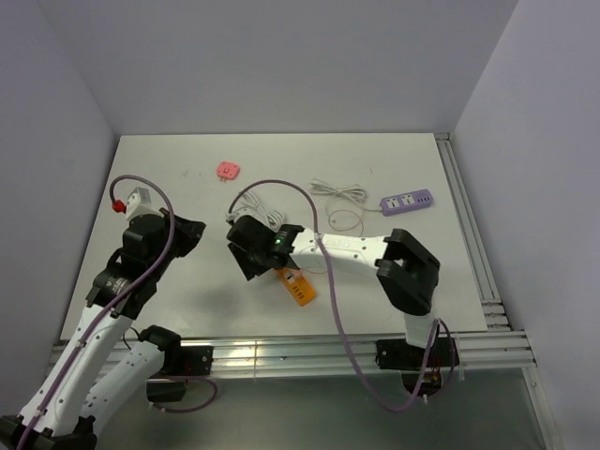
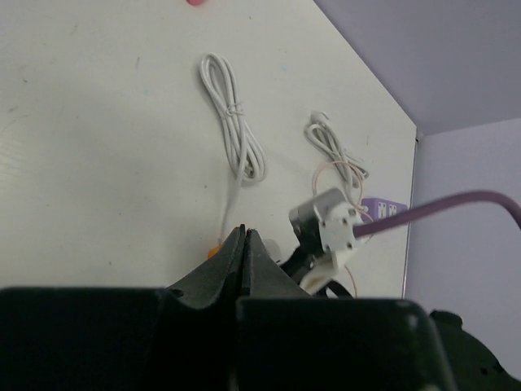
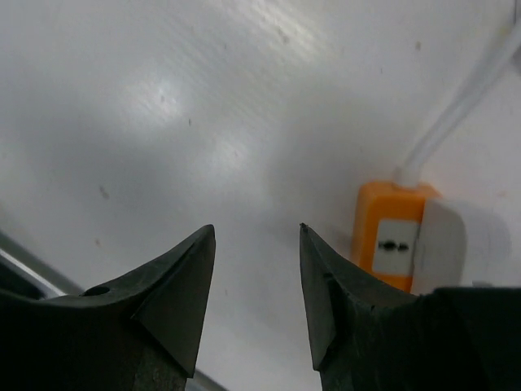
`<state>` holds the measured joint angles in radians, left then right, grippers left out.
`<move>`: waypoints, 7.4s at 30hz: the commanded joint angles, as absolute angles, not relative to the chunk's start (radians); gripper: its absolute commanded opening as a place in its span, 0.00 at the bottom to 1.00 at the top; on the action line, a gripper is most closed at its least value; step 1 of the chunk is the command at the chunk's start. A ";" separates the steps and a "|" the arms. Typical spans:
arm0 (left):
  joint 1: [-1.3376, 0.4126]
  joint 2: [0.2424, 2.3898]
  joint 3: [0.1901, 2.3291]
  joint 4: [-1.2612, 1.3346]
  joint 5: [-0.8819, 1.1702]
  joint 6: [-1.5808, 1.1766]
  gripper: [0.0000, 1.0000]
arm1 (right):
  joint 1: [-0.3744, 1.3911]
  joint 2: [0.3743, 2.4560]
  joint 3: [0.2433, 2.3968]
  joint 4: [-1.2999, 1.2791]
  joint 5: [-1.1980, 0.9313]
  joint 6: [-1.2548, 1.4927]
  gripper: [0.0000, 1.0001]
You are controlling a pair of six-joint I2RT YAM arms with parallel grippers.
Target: Insert the plug
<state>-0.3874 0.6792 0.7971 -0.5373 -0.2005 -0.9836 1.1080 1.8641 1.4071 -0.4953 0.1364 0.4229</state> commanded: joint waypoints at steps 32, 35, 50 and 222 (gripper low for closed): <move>-0.383 0.782 0.982 -0.578 -0.253 -0.873 0.06 | 1.055 1.925 1.227 -0.589 0.500 0.508 0.43; -0.376 0.895 1.017 -0.571 -0.160 -0.897 0.05 | 1.026 1.864 1.149 -0.587 0.502 0.538 0.43; -0.134 1.434 1.213 -0.388 0.071 -0.890 0.46 | 0.818 1.599 0.812 -0.453 0.439 0.629 0.45; -0.577 1.946 1.745 0.046 0.371 -0.534 0.87 | 0.017 1.535 1.466 -0.756 0.258 1.031 0.00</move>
<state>-0.5743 1.8824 1.6379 -0.0128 0.1661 -0.5892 0.0628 1.4597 1.3952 -0.7784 0.2306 1.0283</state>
